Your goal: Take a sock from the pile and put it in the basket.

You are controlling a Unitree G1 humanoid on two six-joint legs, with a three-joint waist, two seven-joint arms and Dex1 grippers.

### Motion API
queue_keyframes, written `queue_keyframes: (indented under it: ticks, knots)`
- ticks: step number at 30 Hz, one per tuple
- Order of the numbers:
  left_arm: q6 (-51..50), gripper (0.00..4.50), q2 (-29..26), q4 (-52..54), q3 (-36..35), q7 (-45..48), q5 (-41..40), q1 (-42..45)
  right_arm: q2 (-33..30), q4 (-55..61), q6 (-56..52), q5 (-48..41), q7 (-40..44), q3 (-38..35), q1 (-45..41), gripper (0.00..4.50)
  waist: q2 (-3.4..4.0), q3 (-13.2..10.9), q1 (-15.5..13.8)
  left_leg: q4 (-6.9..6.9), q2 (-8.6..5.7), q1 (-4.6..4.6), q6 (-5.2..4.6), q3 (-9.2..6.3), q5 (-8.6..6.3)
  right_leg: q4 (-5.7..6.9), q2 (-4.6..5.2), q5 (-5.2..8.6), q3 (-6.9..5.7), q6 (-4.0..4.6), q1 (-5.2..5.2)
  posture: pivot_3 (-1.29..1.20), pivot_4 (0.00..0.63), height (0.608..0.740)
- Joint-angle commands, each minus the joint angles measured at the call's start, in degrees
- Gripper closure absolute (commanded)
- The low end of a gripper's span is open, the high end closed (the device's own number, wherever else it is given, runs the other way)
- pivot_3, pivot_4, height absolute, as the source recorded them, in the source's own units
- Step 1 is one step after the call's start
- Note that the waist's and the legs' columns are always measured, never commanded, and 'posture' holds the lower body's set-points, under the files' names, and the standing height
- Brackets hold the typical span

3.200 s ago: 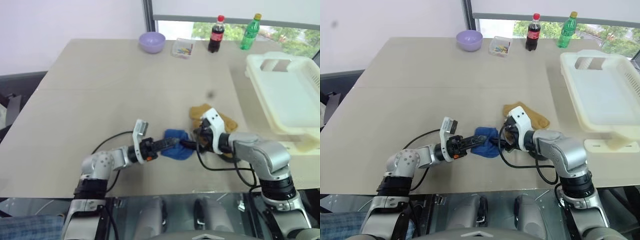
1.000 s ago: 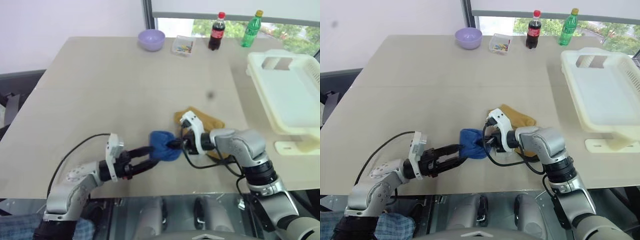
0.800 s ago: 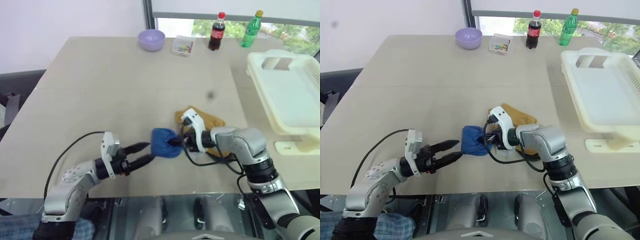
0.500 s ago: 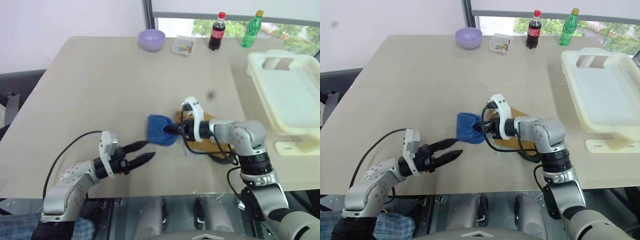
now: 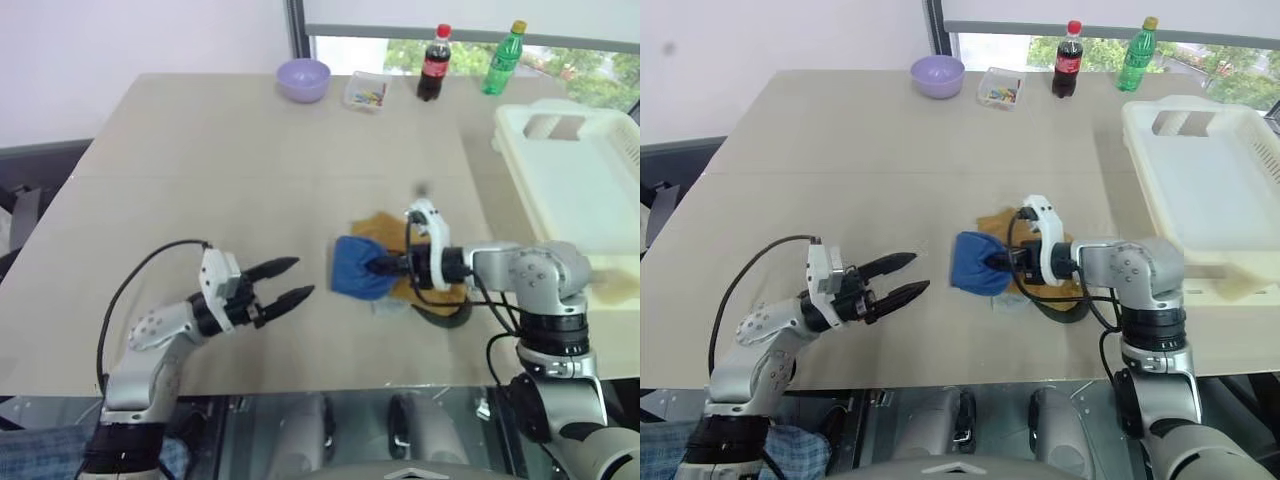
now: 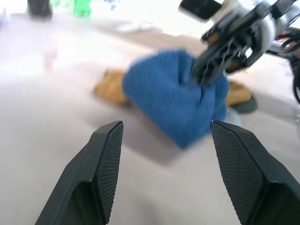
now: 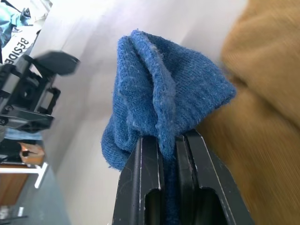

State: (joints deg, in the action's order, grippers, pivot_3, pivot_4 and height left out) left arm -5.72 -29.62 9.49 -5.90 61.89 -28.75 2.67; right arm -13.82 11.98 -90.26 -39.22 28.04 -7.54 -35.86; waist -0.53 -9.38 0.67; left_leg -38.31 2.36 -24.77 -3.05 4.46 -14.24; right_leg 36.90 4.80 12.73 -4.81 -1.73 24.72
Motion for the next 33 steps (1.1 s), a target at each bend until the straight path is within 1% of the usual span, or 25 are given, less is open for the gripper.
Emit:
queue_keyframes:
  ticks: [1,3,4,6,9,11,16,18,20,24,27,31,33]
  knots:
    - [4.4,1.32,2.3,-1.2,2.5,1.4,0.8,2.8,-2.9,3.1,-2.2,-3.6,-0.8,-6.6,-1.4,4.44,0.01,0.0,0.0,0.00,-0.01,0.00,0.00,0.01,0.00,0.00,0.00,0.00,0.01,0.00,0.01,0.00,0.150,0.733]
    - [5.8,1.32,3.2,-2.6,4.1,1.8,2.0,4.4,-5.3,3.2,-2.2,-4.8,-1.0,-7.9,-1.6,4.44,0.01,0.0,-0.2,-0.01,-0.05,-0.01,-0.01,-0.02,0.01,0.00,0.00,0.00,0.00,-0.01,-0.01,0.00,0.150,0.733]
    - [5.6,1.32,4.7,-3.5,5.0,1.3,1.6,6.7,-9.0,3.5,-2.2,-6.2,0.5,-8.5,-1.6,4.44,0.02,0.0,-0.3,-0.02,-0.06,-0.01,-0.02,-0.02,0.01,0.01,0.00,-0.01,0.01,-0.01,-0.02,0.00,0.150,0.733]
    - [5.5,1.32,6.9,-5.0,6.1,0.7,1.3,9.9,-14.0,3.6,-2.2,-8.4,2.3,-9.4,-1.6,4.44,0.05,0.0,-0.6,-0.04,-0.11,-0.02,-0.04,-0.04,0.01,0.01,0.02,-0.01,0.02,-0.03,-0.04,0.00,0.150,0.733]
    - [6.9,1.32,11.4,-10.2,8.5,-0.2,3.0,16.8,-21.8,-2.1,-2.2,-9.0,2.1,-12.9,-4.5,4.44,0.02,0.0,-1.1,-0.09,-0.14,-0.02,-0.05,-0.06,0.01,0.01,0.00,-0.03,0.02,-0.07,-0.06,0.00,0.150,0.733]
    - [7.3,1.32,13.7,-12.9,9.4,-0.4,3.4,20.4,-25.5,-5.8,-2.2,-8.4,2.0,-15.1,-6.6,4.44,0.01,-0.1,-1.4,-0.14,-0.19,0.01,-0.06,-0.01,0.01,0.02,-0.04,-0.07,0.08,-0.13,-0.11,0.00,0.150,0.733]
    - [7.9,1.32,16.9,-17.9,10.6,-0.1,4.0,26.1,-30.0,-13.8,-2.2,-8.0,-0.7,-21.0,-11.0,4.44,0.00,-0.1,-1.1,-0.12,-0.12,0.04,-0.06,0.04,0.02,-0.02,-0.23,-0.09,0.19,-0.15,-0.09,0.00,0.150,0.733]
    - [7.2,1.32,17.5,-18.7,11.0,0.4,3.7,27.3,-31.3,-16.5,-2.2,-6.4,-2.1,-23.4,-11.7,4.44,0.00,-0.1,-1.2,-0.11,-0.12,0.02,-0.06,0.05,0.02,-0.02,-0.22,-0.09,0.19,-0.15,-0.07,0.00,0.150,0.733]
    - [7.2,1.32,17.8,-19.3,11.2,0.9,3.6,27.8,-31.9,-18.3,-2.2,-5.0,-3.0,-25.1,-12.2,4.44,0.00,-0.1,-1.4,-0.11,-0.13,0.01,-0.06,0.08,0.02,-0.02,-0.20,-0.09,0.21,-0.15,-0.07,0.00,0.150,0.733]
    - [6.1,1.32,18.5,-18.9,11.2,2.0,2.4,28.4,-36.7,-26.5,2.9,-0.7,-4.5,-29.4,-12.5,4.44,0.00,-0.1,-1.7,-0.12,-0.18,-0.02,-0.07,0.15,0.02,-0.06,-0.12,-0.10,0.25,-0.17,-0.07,0.00,0.150,0.733]
    - [5.7,1.32,18.6,-18.8,11.0,2.3,2.3,28.5,-38.9,-32.4,5.2,0.9,-5.3,-32.1,-13.3,4.44,0.00,-0.1,-1.6,-0.13,-0.19,-0.02,-0.08,0.19,0.01,-0.09,-0.10,-0.10,0.28,-0.18,-0.07,0.00,0.150,0.733]
    - [6.2,1.32,18.8,-19.9,11.5,2.8,3.2,28.3,-40.2,-45.1,9.8,3.4,-9.7,-38.5,-15.5,4.44,0.00,-0.1,-1.4,-0.12,-0.17,0.04,-0.07,0.30,0.01,-0.07,-0.16,-0.11,0.36,-0.19,-0.07,0.00,0.150,0.733]
    - [6.5,1.32,18.9,-20.2,11.8,3.1,3.6,28.1,-40.3,-48.7,11.2,4.2,-11.4,-39.9,-15.7,4.44,0.01,-0.1,-1.4,-0.12,-0.14,0.06,-0.07,0.42,0.02,-0.06,-0.19,-0.11,0.38,-0.19,-0.07,0.00,0.150,0.733]
